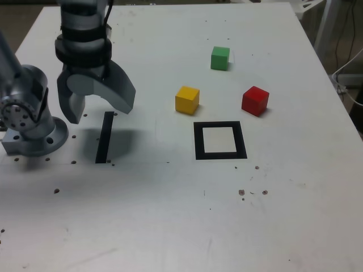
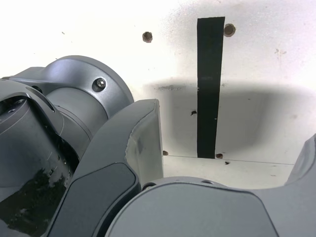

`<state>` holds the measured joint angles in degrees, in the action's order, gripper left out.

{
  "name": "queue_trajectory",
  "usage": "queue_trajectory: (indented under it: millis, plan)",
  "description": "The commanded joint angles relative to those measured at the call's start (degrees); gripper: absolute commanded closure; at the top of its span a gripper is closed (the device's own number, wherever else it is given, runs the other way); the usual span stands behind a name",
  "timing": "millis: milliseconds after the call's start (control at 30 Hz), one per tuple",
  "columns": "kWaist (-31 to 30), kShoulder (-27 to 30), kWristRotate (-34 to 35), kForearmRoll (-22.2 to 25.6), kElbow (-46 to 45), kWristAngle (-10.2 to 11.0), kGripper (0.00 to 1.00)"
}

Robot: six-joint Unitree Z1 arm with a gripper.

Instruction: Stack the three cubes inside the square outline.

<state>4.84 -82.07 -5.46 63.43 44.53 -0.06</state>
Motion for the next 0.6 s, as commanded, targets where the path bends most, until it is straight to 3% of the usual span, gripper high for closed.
queue_trajectory:
  millis: [0, 567]
  plan:
    - [0.1, -0.1, 0.1, -0.1, 0.0, 0.1, 0.02]
    - [0.1, -1.2, 0.1, -0.7, 0.4, 0.5, 0.02]
